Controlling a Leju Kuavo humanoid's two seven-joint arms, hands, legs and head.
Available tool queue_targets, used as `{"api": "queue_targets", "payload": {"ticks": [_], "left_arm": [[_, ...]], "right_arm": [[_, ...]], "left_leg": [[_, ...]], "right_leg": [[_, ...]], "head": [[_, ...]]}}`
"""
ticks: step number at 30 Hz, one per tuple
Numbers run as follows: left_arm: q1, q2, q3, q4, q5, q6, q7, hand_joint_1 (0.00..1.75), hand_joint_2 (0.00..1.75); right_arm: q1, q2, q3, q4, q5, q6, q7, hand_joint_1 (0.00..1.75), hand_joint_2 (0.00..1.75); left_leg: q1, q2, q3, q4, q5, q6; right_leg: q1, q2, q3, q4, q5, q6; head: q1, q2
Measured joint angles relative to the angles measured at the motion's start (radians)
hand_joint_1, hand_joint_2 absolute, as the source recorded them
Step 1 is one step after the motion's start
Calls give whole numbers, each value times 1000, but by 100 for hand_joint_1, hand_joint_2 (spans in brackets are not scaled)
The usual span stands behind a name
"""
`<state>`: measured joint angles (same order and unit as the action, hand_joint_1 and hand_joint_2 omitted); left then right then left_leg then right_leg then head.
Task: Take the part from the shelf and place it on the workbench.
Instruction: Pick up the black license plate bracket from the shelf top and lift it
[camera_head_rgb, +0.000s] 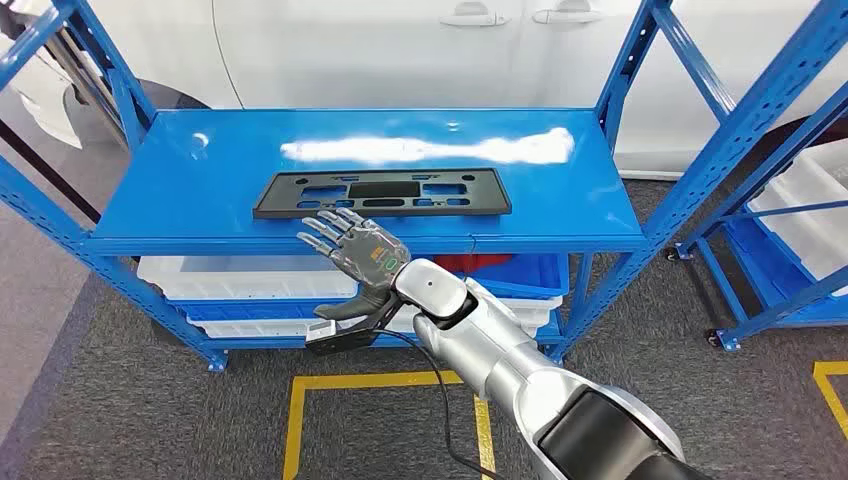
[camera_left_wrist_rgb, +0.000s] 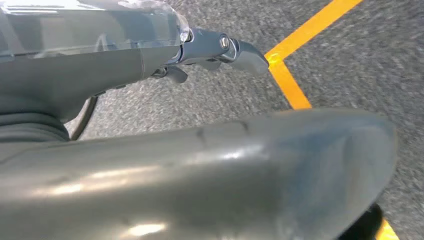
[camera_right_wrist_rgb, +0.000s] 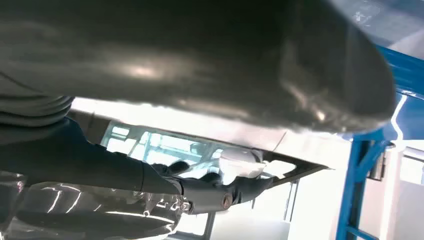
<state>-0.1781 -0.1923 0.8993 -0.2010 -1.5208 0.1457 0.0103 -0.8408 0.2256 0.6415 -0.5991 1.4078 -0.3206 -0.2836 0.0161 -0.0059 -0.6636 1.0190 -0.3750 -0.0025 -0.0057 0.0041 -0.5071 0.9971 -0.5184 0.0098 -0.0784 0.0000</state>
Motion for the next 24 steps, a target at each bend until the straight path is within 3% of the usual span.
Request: {"api": "queue_targets", "payload": {"ticks": [2,3,6,7,8,9,11,13,16,18,21,22,23,24], "left_arm": [[-1,0,0,0,-1,0,0,0,0],[-2,0,0,0,-2,0,-1,0,0],[-4,0,0,0,-4,-1,-3,0,0],[-4,0,0,0,-4,-1,-3,0,0],[-3,0,0,0,-5,-1,-2,0,0],[-3,0,0,0,-5,0,-1,0,0],[-3,0,0,0,-6,0,0,0,0],[-3,-1,0,0,-6,0,0,0,0],[-4,-1,0,0,-5,1,2,0,0],[-4,-1,0,0,-5,2,5,0,0],[-2,0,0,0,-3,2,6,0,0],[-1,0,0,0,-2,2,6,0,0],[0,0,0,0,0,2,6,0,0],[0,1,0,0,1,2,6,0,0]], "right_arm": [[-1,0,0,0,-1,0,0,0,0],[-3,0,1,0,-1,0,0,0,0],[-1,-2,2,1,-3,0,-1,0,0],[2,-4,3,2,-3,0,-1,0,0],[4,-6,4,3,-3,0,-1,0,0],[5,-7,5,3,-4,0,-1,0,0],[2,-8,6,3,-5,0,-1,0,0],[-3,-8,8,3,-6,0,-1,0,0],[-6,-8,10,3,-11,0,2,0,0],[-10,-8,10,3,-15,-1,2,0,0],[-14,-8,10,3,-20,0,5,0,0],[-14,-9,10,4,-21,0,10,0,0],[-14,-11,10,4,-24,0,16,0,0],[-15,-14,9,5,-27,1,23,0,0]], "left_leg": [[2,0,6,-4,-2,6],[3,0,11,-7,-5,12],[2,0,19,-8,-14,23],[1,0,22,-8,-17,24],[1,-1,25,-7,-20,24],[0,-2,31,-5,-25,23],[-2,-4,42,-2,-34,18],[-6,-5,46,1,-41,9],[-7,-2,49,-1,-46,-8],[-6,0,38,30,-70,-19],[-3,0,-42,204,-153,-31],[-2,0,-68,254,-167,-34],[-2,0,-78,270,-161,-35],[-2,0,-69,246,-137,-34]], "right_leg": [[-3,-1,-4,17,-12,5],[-5,-1,-21,53,-30,10],[-7,-1,-141,252,-101,18],[-7,-1,-177,297,-103,18],[-7,-1,-194,305,-86,17],[-7,-1,-195,278,-48,15],[-4,-1,-155,149,45,4],[1,-1,-119,50,87,-7],[3,0,-108,26,86,-19],[-3,0,-100,16,89,-29],[-4,-1,-95,12,89,-38],[-3,-1,-95,12,88,-39],[-3,-1,-94,13,87,-39],[-3,0,-91,14,85,-38]], "head": [[0,0],[0,0],[0,0],[0,0],[0,0],[0,0],[0,0],[0,0],[0,0],[0,0],[0,0],[0,0],[0,0],[0,0]]}}
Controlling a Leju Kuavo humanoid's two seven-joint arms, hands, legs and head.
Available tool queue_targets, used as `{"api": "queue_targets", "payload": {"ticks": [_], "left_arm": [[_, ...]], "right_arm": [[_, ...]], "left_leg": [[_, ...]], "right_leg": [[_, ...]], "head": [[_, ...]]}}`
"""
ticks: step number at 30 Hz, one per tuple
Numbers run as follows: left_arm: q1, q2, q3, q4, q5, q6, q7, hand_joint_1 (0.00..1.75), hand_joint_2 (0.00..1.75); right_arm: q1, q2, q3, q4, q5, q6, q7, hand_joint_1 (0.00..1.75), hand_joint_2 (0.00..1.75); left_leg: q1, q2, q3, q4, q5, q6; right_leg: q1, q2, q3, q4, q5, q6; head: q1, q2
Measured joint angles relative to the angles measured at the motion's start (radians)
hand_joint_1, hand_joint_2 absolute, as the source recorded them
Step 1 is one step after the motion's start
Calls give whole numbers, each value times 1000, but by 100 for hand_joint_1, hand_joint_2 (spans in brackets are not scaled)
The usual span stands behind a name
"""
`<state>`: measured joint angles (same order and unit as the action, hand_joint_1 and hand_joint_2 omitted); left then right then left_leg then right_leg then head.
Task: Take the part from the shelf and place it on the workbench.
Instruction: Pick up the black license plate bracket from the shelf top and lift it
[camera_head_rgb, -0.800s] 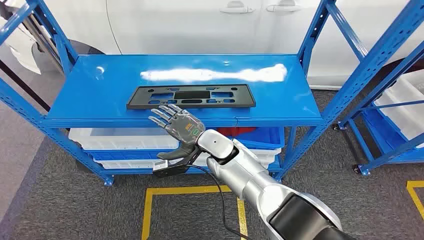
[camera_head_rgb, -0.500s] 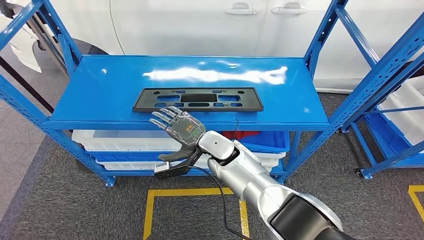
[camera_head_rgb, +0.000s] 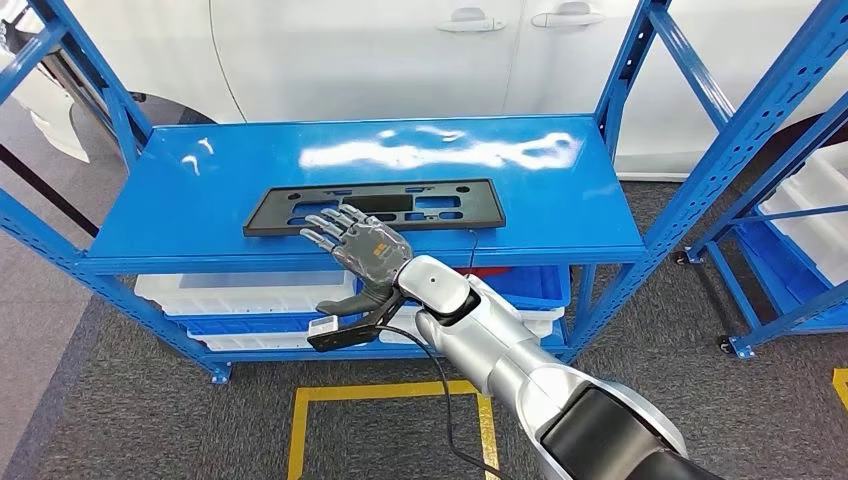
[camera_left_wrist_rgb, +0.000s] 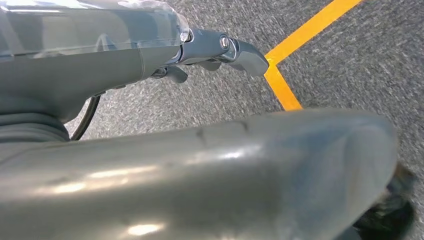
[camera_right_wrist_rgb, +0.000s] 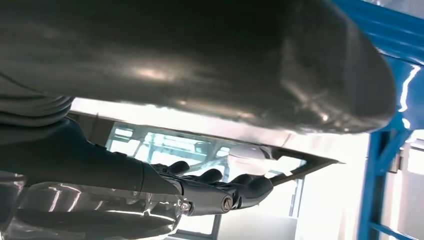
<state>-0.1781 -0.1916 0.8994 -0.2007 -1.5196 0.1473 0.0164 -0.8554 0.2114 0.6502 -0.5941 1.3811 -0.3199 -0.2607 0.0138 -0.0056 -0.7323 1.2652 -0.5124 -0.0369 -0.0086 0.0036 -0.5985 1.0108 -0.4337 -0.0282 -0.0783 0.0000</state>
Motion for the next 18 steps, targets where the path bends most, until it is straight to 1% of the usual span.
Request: {"api": "queue_targets", "payload": {"ticks": [1,2,3,4,5,6,8,9,10,12,13,14,15,16,17,18], "left_arm": [[0,1,0,0,1,0,0,0,0],[0,1,0,0,1,0,0,0,0],[-1,1,0,0,1,0,0,0,0],[-1,1,0,0,1,0,0,0,0],[0,1,0,0,1,0,1,0,0],[0,1,0,0,1,1,1,0,0],[2,2,0,0,1,4,2,0,0],[2,2,0,0,1,5,2,0,0],[2,2,0,0,1,7,1,0,0],[1,2,0,0,2,11,0,0,0],[2,2,0,0,2,13,-2,0,0],[3,2,0,0,3,14,-4,0,0],[3,2,1,0,4,14,-6,0,0],[3,2,1,0,6,14,-9,0,0],[4,2,1,0,8,13,-11,0,0],[4,1,1,0,10,13,-12,0,0]], "right_arm": [[-3,-5,-2,1,-3,0,5,0,0],[-7,-10,-5,3,-6,-1,7,0,0],[-12,-16,-9,5,-7,-2,8,0,0],[-18,-21,-13,7,-8,-2,8,0,0],[-23,-25,-17,10,-9,-3,8,0,0],[-26,-29,-21,12,-9,-4,7,0,0],[-32,-37,-27,19,-9,-5,1,0,0],[-36,-39,-29,23,-9,-6,-2,0,0],[-42,-41,-31,27,-9,-8,-6,0,0],[-48,-44,-33,37,-8,-15,-10,0,0],[-48,-46,-33,42,-8,-17,-11,0,0],[-47,-48,-33,48,-8,-19,-12,0,0],[-47,-49,-33,53,-8,-21,-13,0,0],[-48,-50,-34,57,-7,-21,-14,0,0],[-49,-51,-34,60,-7,-22,-15,0,0],[-51,-51,-34,62,-8,-23,-16,0,0]], "left_leg": [[0,0,26,-57,36,2],[0,0,57,-126,69,6],[-2,0,87,-187,90,10],[-3,0,105,-226,100,16],[-4,-1,113,-245,97,24],[-5,-2,116,-250,94,31],[-3,-2,123,-256,90,47],[-2,-2,129,-258,88,54],[-1,-2,133,-260,87,59],[-2,-1,137,-260,86,63],[-2,-1,139,-259,86,63],[-2,-1,141,-258,84,63],[-2,-2,144,-257,82,61],[-2,-3,149,-257,78,59],[-1,-3,154,-256,73,56],[-2,-3,158,-254,69,51]], "right_leg": [[0,1,3,1,-3,2],[0,1,6,3,-6,4],[2,1,7,5,-10,8],[4,2,6,7,-12,12],[6,2,5,10,-11,18],[8,2,4,13,-10,24],[8,2,0,29,-13,35],[6,2,-12,54,-25,39],[5,2,-36,100,-46,42],[2,1,-109,227,-101,49],[1,1,-142,278,-118,52],[-1,1,-160,297,-116,53],[-3,1,-159,280,-94,53],[-4,1,-140,226,-55,51],[-5,0,-111,152,-12,48],[-3,0,-85,86,13,44]], "head": [[0,0],[0,0],[0,0],[0,0],[0,0],[0,0],[0,0],[0,0],[0,0],[0,0],[0,0],[0,0],[0,0],[0,0],[0,0],[0,0]]}}
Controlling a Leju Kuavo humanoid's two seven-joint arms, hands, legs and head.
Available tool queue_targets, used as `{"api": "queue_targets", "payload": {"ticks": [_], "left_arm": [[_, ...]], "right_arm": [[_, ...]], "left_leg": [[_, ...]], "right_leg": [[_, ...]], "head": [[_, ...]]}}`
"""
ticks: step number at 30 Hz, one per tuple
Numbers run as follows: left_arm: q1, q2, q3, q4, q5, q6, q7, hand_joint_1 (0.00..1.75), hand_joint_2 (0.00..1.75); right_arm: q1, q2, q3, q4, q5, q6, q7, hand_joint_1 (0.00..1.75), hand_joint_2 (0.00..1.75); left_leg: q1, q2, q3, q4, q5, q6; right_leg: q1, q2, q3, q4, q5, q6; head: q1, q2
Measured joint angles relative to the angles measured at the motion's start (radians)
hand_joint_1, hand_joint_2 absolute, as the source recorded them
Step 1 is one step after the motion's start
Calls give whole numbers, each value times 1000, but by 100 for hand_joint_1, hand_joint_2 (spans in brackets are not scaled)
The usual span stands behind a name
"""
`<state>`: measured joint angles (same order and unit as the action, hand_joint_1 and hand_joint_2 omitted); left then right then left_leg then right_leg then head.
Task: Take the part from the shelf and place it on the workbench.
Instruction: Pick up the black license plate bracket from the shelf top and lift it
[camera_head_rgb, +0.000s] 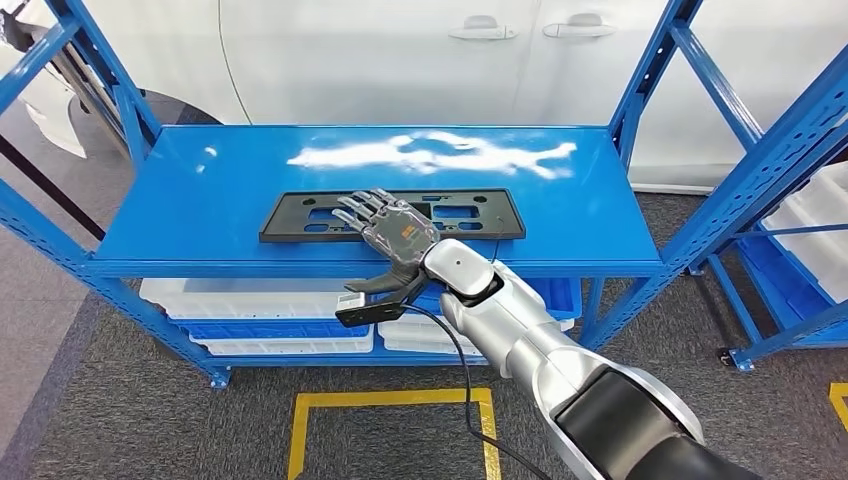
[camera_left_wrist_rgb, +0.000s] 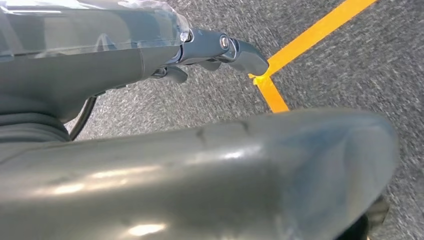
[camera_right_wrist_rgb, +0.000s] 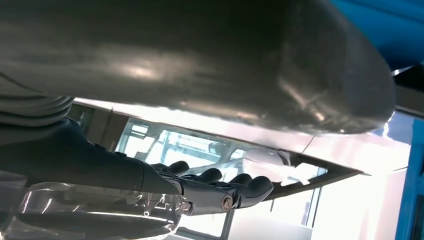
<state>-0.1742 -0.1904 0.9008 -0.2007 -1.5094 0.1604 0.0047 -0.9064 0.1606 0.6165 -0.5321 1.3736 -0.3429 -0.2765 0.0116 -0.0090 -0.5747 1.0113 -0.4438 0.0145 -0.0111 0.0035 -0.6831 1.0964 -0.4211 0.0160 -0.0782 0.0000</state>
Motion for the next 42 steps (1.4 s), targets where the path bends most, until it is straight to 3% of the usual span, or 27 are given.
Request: {"api": "queue_targets", "payload": {"ticks": [2,6,8,10,11,12,13,14,16,17,20,22,24,26,27,28,29,31,32,36,38,40,41,42], "left_arm": [[0,-1,0,0,4,0,-2,0,0],[0,0,1,0,5,2,-2,0,0],[0,0,1,0,6,2,-1,0,0],[2,0,2,0,8,3,1,0,0],[3,0,3,0,8,4,2,0,0],[5,0,4,0,8,5,2,0,0],[6,1,4,0,8,6,2,0,0],[7,1,4,0,8,7,2,0,0],[5,2,5,0,8,7,1,0,0],[4,1,6,0,8,7,1,0,0],[5,1,7,0,8,8,0,0,0],[4,0,7,0,8,8,-1,0,0],[1,-2,7,0,8,7,-3,0,0],[1,-2,7,0,7,6,-4,0,0],[1,-2,7,0,7,5,-4,0,0],[1,-2,7,0,6,4,-4,0,0],[1,-3,7,0,6,3,-4,0,0],[0,-4,7,0,5,3,-3,0,0],[-1,-4,7,0,4,3,-3,0,0],[-1,-4,7,0,4,1,-2,0,0],[-1,-4,7,0,4,1,-2,0,0],[-1,-4,7,0,4,1,-3,0,0],[0,-4,7,0,4,1,-4,0,0],[1,-4,7,0,4,1,-5,0,0]], "right_arm": [[-1,0,0,3,0,-1,-2,0,0],[-2,-1,0,10,0,-3,-4,0,0],[-5,0,0,11,0,-3,-5,0,0],[-4,1,0,14,0,-3,-6,0,0],[-3,1,0,16,1,-2,-7,0,0],[-2,1,0,19,2,-2,-7,0,0],[-1,1,0,20,3,-1,-7,0,0],[-1,1,0,21,4,-1,-7,0,0],[-2,2,0,23,4,-2,-7,0,0],[-1,2,0,25,4,-2,-6,0,0],[0,1,0,31,5,-2,-4,0,0],[-3,0,0,33,4,-2,-4,0,87],[-3,0,0,37,4,0,-2,0,175],[5,-2,0,45,5,2,5,0,175],[9,-3,0,50,6,3,9,0,175],[11,-4,0,55,8,4,15,0,175],[11,-4,0,59,9,5,21,0,175],[9,-6,0,69,14,8,36,0,175],[8,-6,0,75,16,12,45,0,175],[6,-15,-7,102,14,34,65,0,175],[3,-16,-11,111,10,39,71,0,175],[2,-19,-14,121,10,44,91,0,175],[2,-22,-16,128,11,48,106,0,175],[1,-26,-19,134,14,53,123,0,175]], "left_leg": [[-2,0,2,2,-7,-11],[-1,2,-1,31,-25,-34],[1,3,-44,121,-74,-41],[1,3,-114,247,-126,-46],[1,3,-137,282,-134,-46],[1,3,-144,281,-122,-44],[1,3,-129,237,-89,-41],[0,3,-100,165,-45,-35],[-5,4,-49,40,5,-25],[-8,4,-37,11,14,-20],[-8,4,-28,-5,25,-7],[-2,6,-22,-19,35,2],[0,6,-19,-24,38,6],[0,6,-20,-23,38,7],[0,6,-20,-22,37,6],[1,5,-20,-20,35,4],[1,5,-20,-16,32,1],[-1,3,-22,-6,25,-10],[-3,3,-24,-2,22,-15],[1,4,-29,8,11,-36],[2,5,-60,82,-36,-45],[2,5,-122,219,-100,-49],[2,5,-148,273,-116,-49],[2,5,-159,293,-114,-47]], "right_leg": [[5,0,27,-68,17,-11],[4,0,44,-77,18,-37],[3,-1,53,-81,15,-46],[6,-1,55,-80,11,-51],[8,-1,56,-79,9,-53],[10,0,57,-78,7,-54],[12,1,59,-77,5,-55],[13,2,62,-76,3,-54],[17,2,66,-75,0,-50],[18,2,65,-74,-1,-46],[17,2,66,-76,-3,-30],[17,1,50,-36,-33,-19],[12,1,-6,81,-96,-9],[5,1,-60,189,-131,-2],[1,1,-65,196,-122,1],[-3,0,-49,160,-94,4],[-6,-1,-17,94,-58,5],[-7,-1,44,-30,-11,1],[-6,0,58,-61,-4,-3],[-2,2,61,-73,-2,-30],[-4,2,63,-77,1,-40],[-1,2,63,-76,0,-45],[1,1,63,-76,0,-45],[2,1,63,-76,-1,-46]], "head": [[0,0],[0,0],[0,0],[0,0],[0,0],[0,0],[0,0],[0,0],[0,0],[0,0],[0,0],[0,0],[0,0],[0,0],[0,0],[0,0],[0,0],[0,0],[0,0],[0,0],[0,0],[0,0],[0,0],[0,0]]}}
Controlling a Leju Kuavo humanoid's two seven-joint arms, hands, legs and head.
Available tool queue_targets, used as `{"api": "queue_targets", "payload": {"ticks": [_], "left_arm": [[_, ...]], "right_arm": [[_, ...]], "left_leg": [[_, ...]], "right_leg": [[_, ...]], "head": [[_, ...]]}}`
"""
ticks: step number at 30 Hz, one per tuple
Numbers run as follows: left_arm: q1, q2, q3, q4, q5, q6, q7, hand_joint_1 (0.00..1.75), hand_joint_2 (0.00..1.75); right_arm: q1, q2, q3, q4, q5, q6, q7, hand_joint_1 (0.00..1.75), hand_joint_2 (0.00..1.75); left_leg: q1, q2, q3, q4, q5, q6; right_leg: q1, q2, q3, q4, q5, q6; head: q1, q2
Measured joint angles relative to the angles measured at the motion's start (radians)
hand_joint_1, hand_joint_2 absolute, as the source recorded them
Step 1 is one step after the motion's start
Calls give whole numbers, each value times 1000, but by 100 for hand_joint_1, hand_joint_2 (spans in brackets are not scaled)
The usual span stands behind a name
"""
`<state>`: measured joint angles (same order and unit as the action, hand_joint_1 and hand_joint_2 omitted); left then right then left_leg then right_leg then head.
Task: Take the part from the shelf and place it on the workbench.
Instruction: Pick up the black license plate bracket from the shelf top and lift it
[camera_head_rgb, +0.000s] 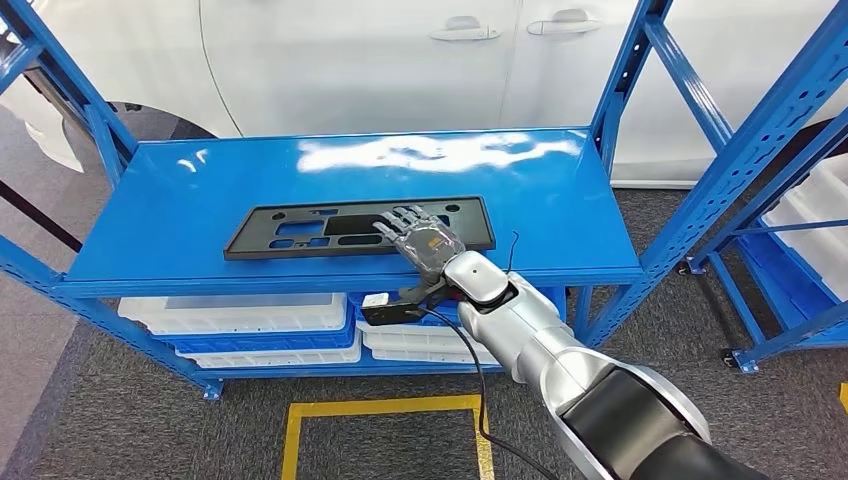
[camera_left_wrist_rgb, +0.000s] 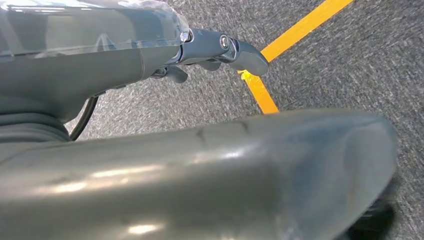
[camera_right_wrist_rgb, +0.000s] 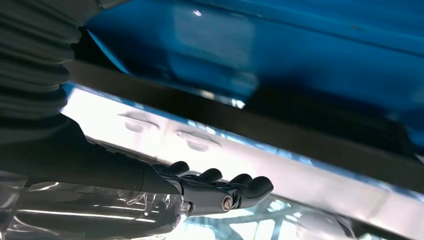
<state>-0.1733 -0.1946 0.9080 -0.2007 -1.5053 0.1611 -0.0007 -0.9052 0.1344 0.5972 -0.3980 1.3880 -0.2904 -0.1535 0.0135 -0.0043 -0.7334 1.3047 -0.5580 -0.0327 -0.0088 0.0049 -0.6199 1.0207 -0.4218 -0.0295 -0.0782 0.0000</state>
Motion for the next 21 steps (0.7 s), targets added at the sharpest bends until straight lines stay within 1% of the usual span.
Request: {"api": "queue_targets", "payload": {"ticks": [1,2,3,4,5,6,7,8,9,10,11,12,13,14,15,16,17,18,19,20,21], "left_arm": [[1,0,0,0,0,-1,-1,0,0],[1,0,0,0,-1,-2,-2,0,0],[0,0,0,0,-1,-3,-4,0,0],[-1,0,0,0,-2,-4,-5,0,0],[-2,0,0,0,-3,-5,-6,0,0],[-3,0,0,0,-4,-6,-7,0,0],[-3,1,0,0,-4,-7,-8,0,0],[-2,0,0,0,-4,-8,-10,0,0],[-1,0,0,0,-4,-9,-12,0,0],[-2,0,0,0,-4,-9,-15,0,0],[-3,-1,0,0,-4,-11,-17,0,0],[-4,-1,0,0,-4,-12,-19,0,0],[-5,-1,0,0,-5,-14,-20,0,0],[-4,-1,0,0,-6,-15,-20,0,0],[-4,-1,0,0,-8,-16,-20,0,0],[-4,-1,0,0,-9,-17,-20,0,0],[-4,-1,0,0,-10,-17,-20,0,0],[-4,-1,0,0,-10,-17,-20,0,0],[-4,-1,-1,0,-10,-18,-20,0,0],[-5,-1,-1,0,-10,-18,-21,0,0],[-6,-1,-1,0,-11,-18,-21,0,0]], "right_arm": [[-2,-4,-4,5,4,5,19,0,175],[-6,-9,-8,10,8,11,39,0,175],[-11,-13,-13,13,12,16,60,0,175],[-17,-17,-18,16,15,22,81,0,175],[-23,-22,-23,19,19,28,98,0,175],[-28,-27,-27,21,23,34,115,0,175],[-31,-33,-31,24,26,39,129,0,175],[-33,-37,-37,27,28,43,141,0,175],[-36,-43,-43,29,30,46,153,0,175],[-41,-49,-49,32,31,48,163,3,175],[-46,-55,-54,34,32,51,172,16,175],[-50,-61,-59,38,32,54,180,28,175],[-51,-66,-63,41,33,57,186,72,175],[-49,-71,-68,45,33,59,191,112,175],[-46,-76,-71,49,34,59,193,143,175],[-44,-80,-74,53,34,59,194,175,175],[-44,-83,-77,55,36,59,194,175,175],[-46,-86,-79,57,37,59,193,175,175],[-49,-88,-81,58,39,59,191,175,175],[-51,-90,-82,58,41,58,188,175,175],[-52,-91,-82,59,44,58,182,175,175]], "left_leg": [[0,0,9,-21,21,3],[0,0,36,-78,56,8],[-2,0,71,-153,89,15],[-4,0,103,-219,112,21],[-7,0,124,-265,125,27],[-10,-1,134,-287,127,31],[-12,-1,136,-291,127,34],[-10,-2,137,-294,131,39],[-8,-2,139,-299,135,43],[-6,-1,141,-305,138,49],[-3,0,142,-309,142,54],[-4,0,142,-310,143,56],[-5,1,141,-310,143,58],[-5,0,141,-309,143,59],[-5,0,141,-309,142,59],[-5,-1,141,-307,142,58],[-4,-2,141,-305,140,56],[-4,-2,140,-301,138,53],[-6,-2,139,-296,134,48],[-7,-2,137,-293,132,43],[-9,-2,135,-291,130,39]], "right_leg": [[1,0,0,1,0,0],[3,1,1,1,-1,0],[3,1,2,2,-1,1],[5,2,1,3,-2,3],[6,3,0,2,-1,7],[7,3,-1,2,0,12],[7,3,-1,0,1,18],[7,3,-1,-1,2,24],[6,2,-3,4,-3,30],[6,2,-11,23,-17,35],[6,2,-30,63,-42,40],[4,1,-56,120,-72,43],[3,1,-89,190,-104,46],[1,1,-118,248,-123,49],[-1,1,-133,276,-124,50],[-3,0,-130,267,-108,51],[-5,0,-105,215,-75,51],[-7,0,-70,142,-41,50],[-5,-1,-38,77,-16,47],[-5,0,-17,30,-2,43],[-3,0,-8,10,1,38]], "head": [[0,0],[0,0],[0,0],[0,0],[0,0],[0,0],[0,0],[0,0],[0,0],[0,0],[0,0],[0,0],[0,0],[0,0],[0,0],[0,0],[0,0],[0,0],[0,0],[0,0],[0,0]]}}
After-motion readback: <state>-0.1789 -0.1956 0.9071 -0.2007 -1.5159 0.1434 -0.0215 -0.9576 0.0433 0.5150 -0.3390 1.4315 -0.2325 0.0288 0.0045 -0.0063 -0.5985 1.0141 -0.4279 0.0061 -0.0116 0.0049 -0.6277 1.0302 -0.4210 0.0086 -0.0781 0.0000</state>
